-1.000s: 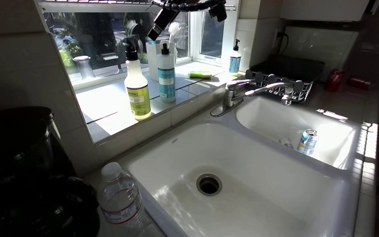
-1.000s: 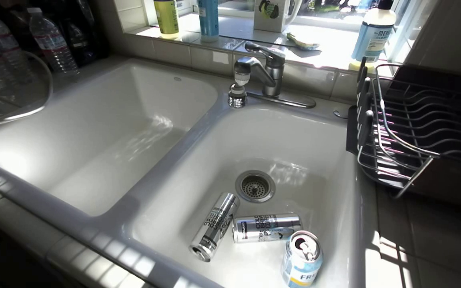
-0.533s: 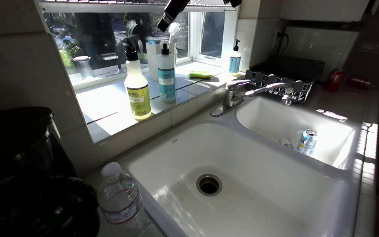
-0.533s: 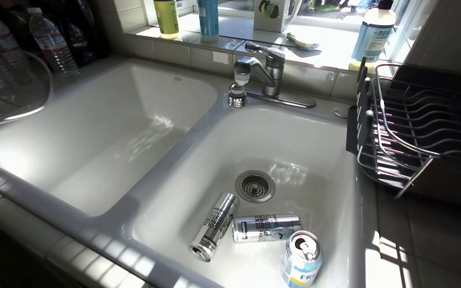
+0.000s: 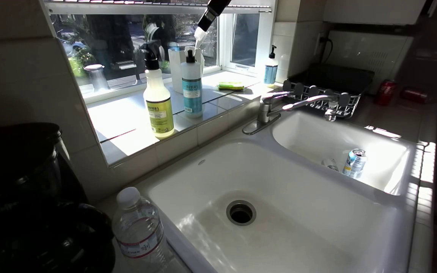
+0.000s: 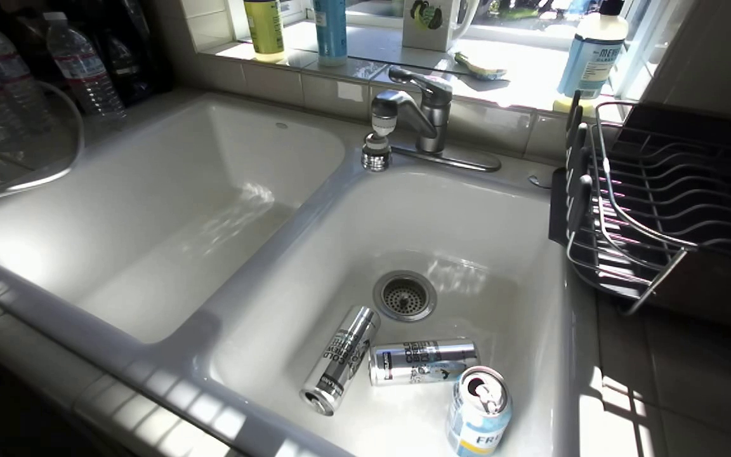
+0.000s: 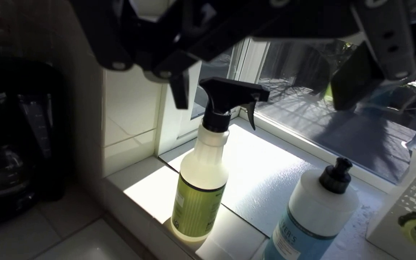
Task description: Press the pump of the bottle with a green label
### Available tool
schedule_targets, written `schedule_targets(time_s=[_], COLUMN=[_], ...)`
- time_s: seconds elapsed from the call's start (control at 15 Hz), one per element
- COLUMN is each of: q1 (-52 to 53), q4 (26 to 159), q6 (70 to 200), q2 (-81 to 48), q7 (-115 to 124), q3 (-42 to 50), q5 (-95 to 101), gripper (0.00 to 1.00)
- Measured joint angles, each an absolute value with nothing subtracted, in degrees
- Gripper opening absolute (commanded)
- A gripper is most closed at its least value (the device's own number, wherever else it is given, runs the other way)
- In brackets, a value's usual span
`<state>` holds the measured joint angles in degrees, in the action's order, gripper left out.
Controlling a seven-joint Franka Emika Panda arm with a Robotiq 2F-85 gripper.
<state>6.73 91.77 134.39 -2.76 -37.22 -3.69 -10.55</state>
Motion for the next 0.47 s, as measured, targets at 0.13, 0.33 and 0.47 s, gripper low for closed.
schedule_targets(time_s=[0.13, 0.33, 0.47], q1=[6.2, 5.7, 5.6], q4=[93.9, 96.8, 97.6], q6=[134.4, 134.4, 134.4], q2=[-0.9, 1.7, 2.4], q7=[-37.2, -37.1, -37.0], q3=[-3.7, -3.7, -3.7], q5=[-10.7, -10.8, -10.8], gripper=[1.0, 1.0, 1.0])
